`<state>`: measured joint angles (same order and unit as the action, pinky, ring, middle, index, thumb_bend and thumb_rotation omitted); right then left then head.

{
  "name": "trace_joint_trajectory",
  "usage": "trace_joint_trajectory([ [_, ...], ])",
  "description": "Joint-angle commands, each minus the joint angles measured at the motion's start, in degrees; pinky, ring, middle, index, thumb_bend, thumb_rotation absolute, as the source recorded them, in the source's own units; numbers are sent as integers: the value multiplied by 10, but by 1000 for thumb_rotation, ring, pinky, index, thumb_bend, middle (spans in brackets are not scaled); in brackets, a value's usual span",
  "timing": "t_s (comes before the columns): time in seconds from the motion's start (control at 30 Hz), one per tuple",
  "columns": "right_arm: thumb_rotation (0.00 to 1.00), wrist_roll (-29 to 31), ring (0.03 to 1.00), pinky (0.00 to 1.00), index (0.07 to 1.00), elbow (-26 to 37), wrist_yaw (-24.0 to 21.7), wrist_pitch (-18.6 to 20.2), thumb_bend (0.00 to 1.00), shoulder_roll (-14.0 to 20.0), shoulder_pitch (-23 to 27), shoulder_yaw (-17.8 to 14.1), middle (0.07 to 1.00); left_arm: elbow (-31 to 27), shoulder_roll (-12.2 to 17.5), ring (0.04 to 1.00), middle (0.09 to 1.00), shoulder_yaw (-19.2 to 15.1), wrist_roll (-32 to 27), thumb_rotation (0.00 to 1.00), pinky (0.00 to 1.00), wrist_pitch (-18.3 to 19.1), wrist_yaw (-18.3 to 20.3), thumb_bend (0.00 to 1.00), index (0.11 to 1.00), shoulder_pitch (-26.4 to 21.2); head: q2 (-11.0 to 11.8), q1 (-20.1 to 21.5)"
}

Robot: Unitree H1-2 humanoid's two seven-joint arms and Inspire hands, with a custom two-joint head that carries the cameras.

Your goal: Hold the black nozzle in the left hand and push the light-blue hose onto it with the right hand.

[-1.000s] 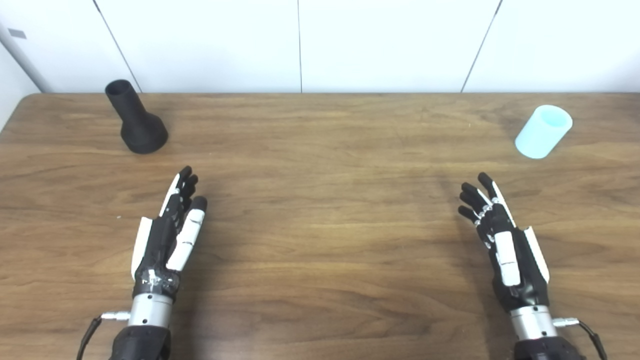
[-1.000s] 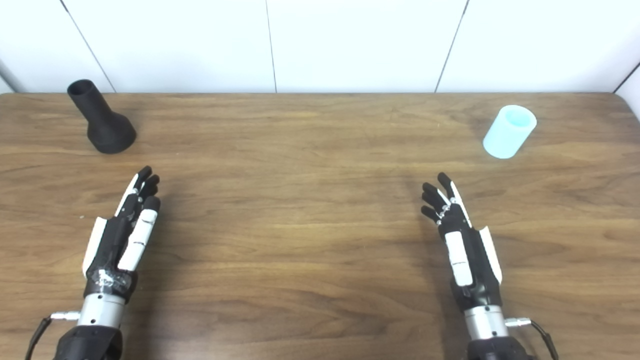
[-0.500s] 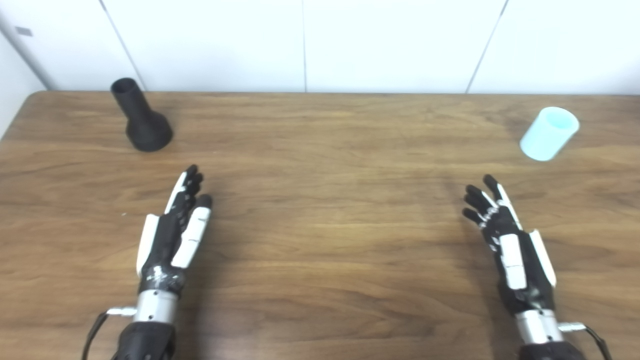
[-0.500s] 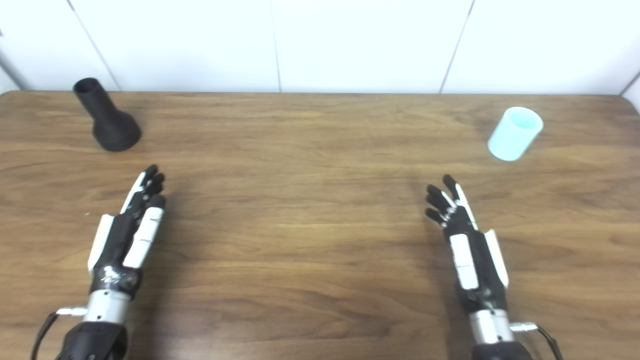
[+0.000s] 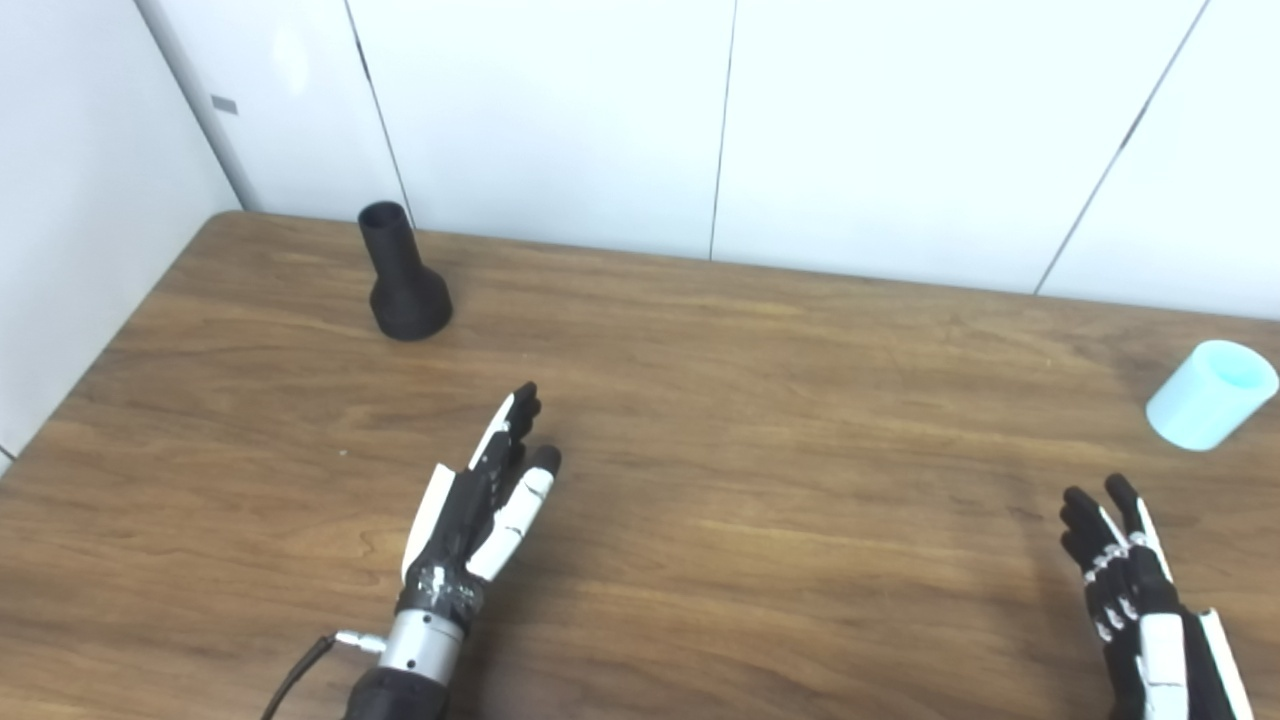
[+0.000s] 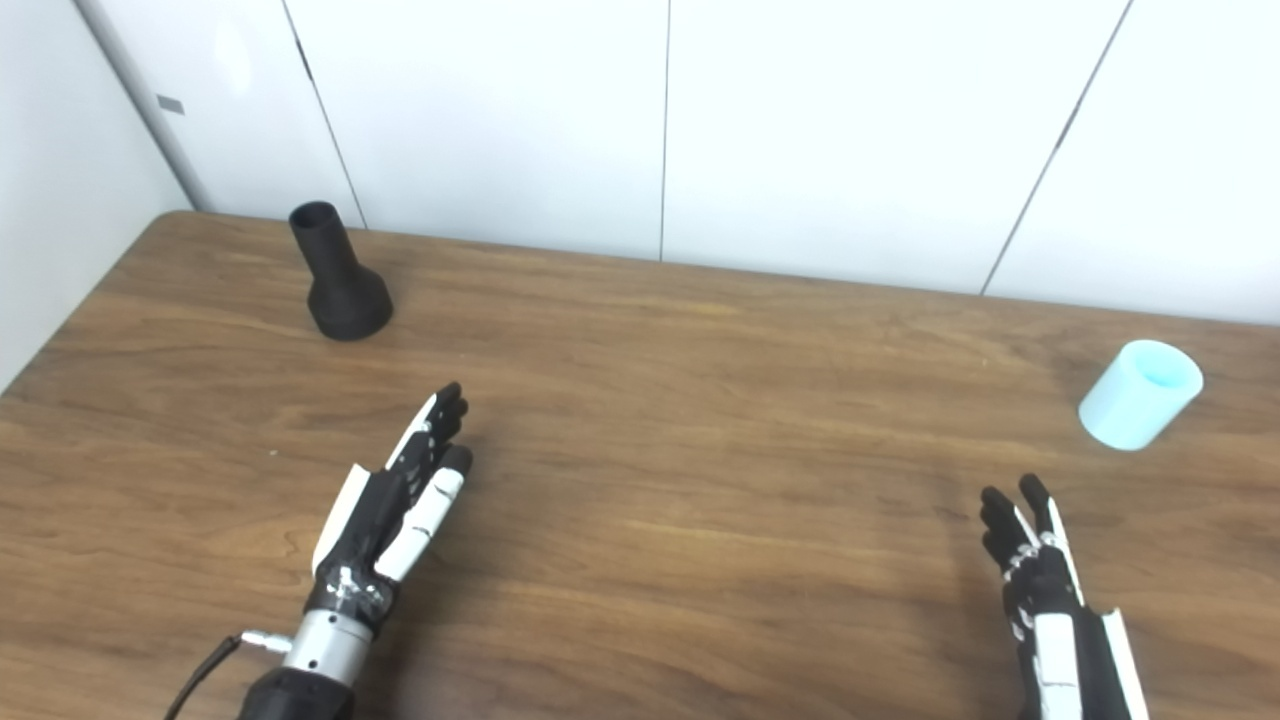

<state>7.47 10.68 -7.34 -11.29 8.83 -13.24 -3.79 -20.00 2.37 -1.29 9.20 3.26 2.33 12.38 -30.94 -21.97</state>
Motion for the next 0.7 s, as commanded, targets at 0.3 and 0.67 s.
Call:
trace_joint_trajectory([
  [0.3,1000,-25,908,844,960,-20,1,-18,602,13,-9,-13,907,-8,-18,966,948,36,40,597,971,-14,-37,417,994,63,1,-6],
  [0.67,1000,-31,879,791,946,-29,1,-23,631,14,-4,-23,888,-17,-28,917,931,11,68,285,891,-25,-103,658,964,51,3,-9],
])
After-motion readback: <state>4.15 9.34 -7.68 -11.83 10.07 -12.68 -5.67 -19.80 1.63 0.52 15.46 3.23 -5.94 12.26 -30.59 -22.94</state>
